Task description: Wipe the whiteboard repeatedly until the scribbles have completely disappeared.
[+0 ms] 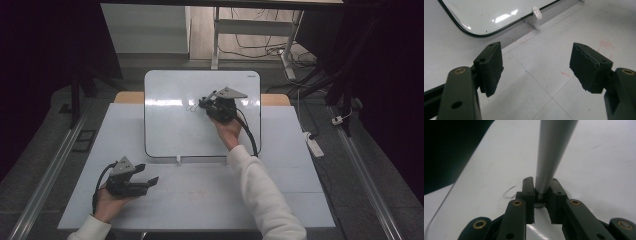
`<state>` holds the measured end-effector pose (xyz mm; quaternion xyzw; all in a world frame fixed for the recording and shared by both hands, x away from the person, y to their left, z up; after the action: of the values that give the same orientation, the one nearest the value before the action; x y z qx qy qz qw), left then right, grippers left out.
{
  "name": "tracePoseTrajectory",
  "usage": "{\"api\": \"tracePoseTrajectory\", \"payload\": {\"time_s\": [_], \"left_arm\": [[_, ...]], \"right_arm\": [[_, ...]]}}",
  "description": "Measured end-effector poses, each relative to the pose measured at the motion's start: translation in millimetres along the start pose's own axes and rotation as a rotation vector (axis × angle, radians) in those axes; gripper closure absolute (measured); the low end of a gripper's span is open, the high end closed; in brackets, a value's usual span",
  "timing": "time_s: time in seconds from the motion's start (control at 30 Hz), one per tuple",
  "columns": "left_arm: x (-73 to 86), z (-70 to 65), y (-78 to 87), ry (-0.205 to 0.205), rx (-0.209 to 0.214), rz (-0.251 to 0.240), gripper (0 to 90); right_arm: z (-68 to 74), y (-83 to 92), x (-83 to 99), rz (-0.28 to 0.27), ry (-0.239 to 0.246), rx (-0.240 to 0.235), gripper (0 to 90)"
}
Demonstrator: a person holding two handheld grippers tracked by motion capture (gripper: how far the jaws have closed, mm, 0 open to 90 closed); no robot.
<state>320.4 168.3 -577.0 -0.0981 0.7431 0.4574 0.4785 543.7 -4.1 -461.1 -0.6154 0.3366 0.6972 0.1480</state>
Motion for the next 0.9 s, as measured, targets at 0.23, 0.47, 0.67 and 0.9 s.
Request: {"api": "tracePoseTrajectory", "payload": {"time_s": [0.23, 0.47, 0.67, 0.9], "left_arm": [[-0.2, -1.0, 1.3, -0.005, -0.003, -0.004, 27.7], [0.3, 1.0, -0.6, -0.001, -0.001, 0.003, 27.8], [0.0, -0.9, 0.5, -0.006, -0.001, 0.000, 27.9], [0.3, 0.8, -0.3, -0.002, -0.002, 0.002, 27.9]], "right_arm": [[8.6, -5.1, 0.4, 0.016, 0.061, -0.005, 77.0], [14.4, -6.0, 4.7, 0.020, 0.030, -0.032, 77.0], [18.7, -10.6, 3.9, 0.013, 0.063, -0.025, 77.0], [19.9, -13.7, 1.4, 0.003, 0.027, -0.036, 77.0]]}}
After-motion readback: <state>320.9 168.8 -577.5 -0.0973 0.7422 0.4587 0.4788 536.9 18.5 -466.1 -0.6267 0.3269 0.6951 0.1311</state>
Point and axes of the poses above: each handheld gripper's, and its own axes: y roughly backward along the jaws, x roughly out of its underside, z roughly to its left, the point moved 10 cm from there along -y, roughly forward along the jaws, and after that the axes turned 1 degree about -z, right-handed, at the moved point
